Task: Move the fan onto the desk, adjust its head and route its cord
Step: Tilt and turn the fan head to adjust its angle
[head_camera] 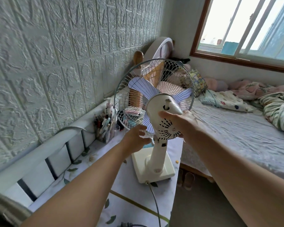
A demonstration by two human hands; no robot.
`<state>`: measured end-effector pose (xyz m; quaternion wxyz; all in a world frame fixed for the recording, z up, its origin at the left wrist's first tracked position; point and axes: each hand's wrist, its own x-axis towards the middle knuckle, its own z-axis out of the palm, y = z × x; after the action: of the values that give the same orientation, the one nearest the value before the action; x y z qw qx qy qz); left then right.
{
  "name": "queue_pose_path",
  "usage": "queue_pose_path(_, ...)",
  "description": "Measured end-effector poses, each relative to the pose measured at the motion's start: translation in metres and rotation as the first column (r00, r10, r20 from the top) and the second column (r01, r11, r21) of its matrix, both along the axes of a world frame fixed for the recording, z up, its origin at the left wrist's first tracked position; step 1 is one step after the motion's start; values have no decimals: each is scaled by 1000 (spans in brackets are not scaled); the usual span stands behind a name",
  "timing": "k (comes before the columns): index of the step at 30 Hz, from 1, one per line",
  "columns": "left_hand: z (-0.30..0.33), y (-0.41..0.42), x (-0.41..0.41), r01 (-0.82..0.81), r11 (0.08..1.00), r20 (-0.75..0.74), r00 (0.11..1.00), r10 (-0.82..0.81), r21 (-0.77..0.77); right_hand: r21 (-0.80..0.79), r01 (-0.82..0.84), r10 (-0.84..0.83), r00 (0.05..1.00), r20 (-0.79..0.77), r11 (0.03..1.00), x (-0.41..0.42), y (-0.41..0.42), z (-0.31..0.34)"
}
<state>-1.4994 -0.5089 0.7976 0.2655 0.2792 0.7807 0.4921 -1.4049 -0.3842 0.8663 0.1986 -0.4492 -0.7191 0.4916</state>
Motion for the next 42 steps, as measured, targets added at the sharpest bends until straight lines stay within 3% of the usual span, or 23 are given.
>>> queue_pose_path(25, 43, -22, 39, -60, 998, -37, 998, 59, -19, -31, -127, 122, 985, -125, 991, 48, -5, 3)
queue_pose_path(32, 32, -13, 52, -150, 986, -25, 989, 148, -75, -28, -163, 160, 982, -104, 986, 60, 19, -11)
queue_pose_path(42, 11, 37, 86, -399, 894, -66, 917, 394, -202, -127, -417, 398, 905, -150, 900, 60, 88, -38)
